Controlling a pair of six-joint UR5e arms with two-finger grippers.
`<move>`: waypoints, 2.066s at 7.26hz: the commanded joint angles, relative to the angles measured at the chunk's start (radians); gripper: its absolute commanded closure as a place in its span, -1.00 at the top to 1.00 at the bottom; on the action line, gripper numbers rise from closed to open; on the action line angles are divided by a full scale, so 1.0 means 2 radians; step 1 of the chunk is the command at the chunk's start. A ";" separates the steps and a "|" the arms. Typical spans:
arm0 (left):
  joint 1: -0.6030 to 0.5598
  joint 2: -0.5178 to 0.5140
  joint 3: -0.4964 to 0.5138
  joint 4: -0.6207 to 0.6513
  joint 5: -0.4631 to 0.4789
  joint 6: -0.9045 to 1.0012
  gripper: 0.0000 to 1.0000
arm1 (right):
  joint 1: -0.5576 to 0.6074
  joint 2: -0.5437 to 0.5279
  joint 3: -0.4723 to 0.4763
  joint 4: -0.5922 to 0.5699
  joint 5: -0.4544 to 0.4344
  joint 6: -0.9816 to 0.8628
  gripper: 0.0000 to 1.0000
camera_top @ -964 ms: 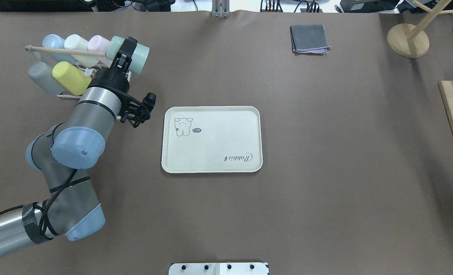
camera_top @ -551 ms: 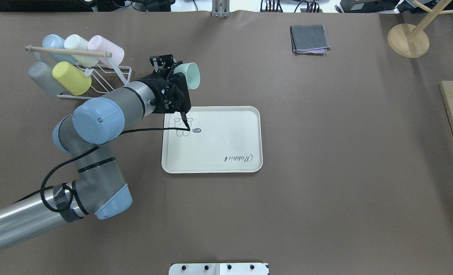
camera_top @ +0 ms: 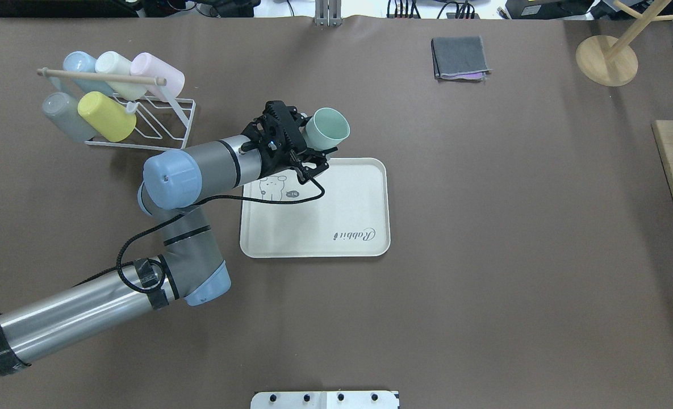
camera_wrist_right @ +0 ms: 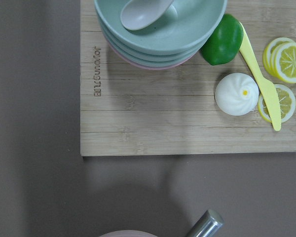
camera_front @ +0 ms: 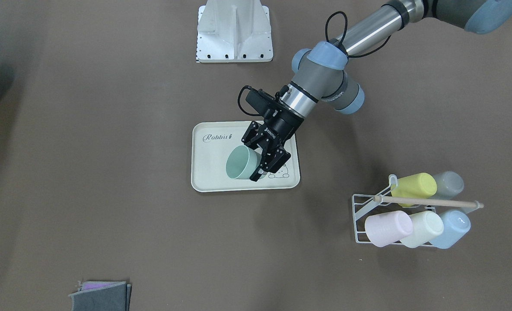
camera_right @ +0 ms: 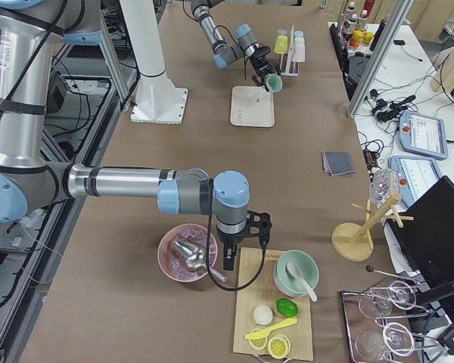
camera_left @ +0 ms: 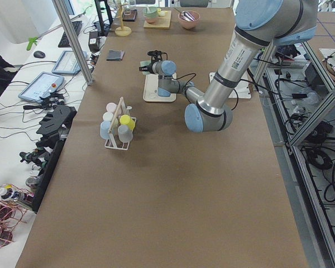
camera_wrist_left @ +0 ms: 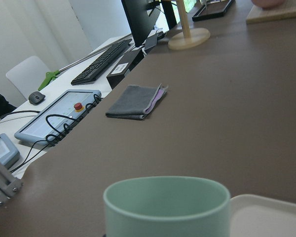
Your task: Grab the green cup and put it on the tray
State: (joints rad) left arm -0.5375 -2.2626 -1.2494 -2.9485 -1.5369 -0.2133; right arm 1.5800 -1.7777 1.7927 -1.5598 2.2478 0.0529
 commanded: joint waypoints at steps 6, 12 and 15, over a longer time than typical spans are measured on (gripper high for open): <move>0.045 -0.002 0.082 -0.114 -0.011 -0.129 -1.00 | 0.001 0.001 -0.007 0.004 0.000 -0.002 1.00; 0.052 -0.002 0.087 -0.115 -0.010 -0.128 -0.60 | 0.001 0.001 -0.007 0.004 0.000 -0.002 1.00; 0.052 -0.006 0.081 -0.116 -0.009 -0.127 0.20 | 0.001 0.001 -0.007 0.004 0.001 -0.002 1.00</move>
State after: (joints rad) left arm -0.4328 -2.2728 -1.0808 -3.1788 -1.5546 -0.4684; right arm 1.5815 -1.7764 1.7794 -1.5509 2.2477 0.0491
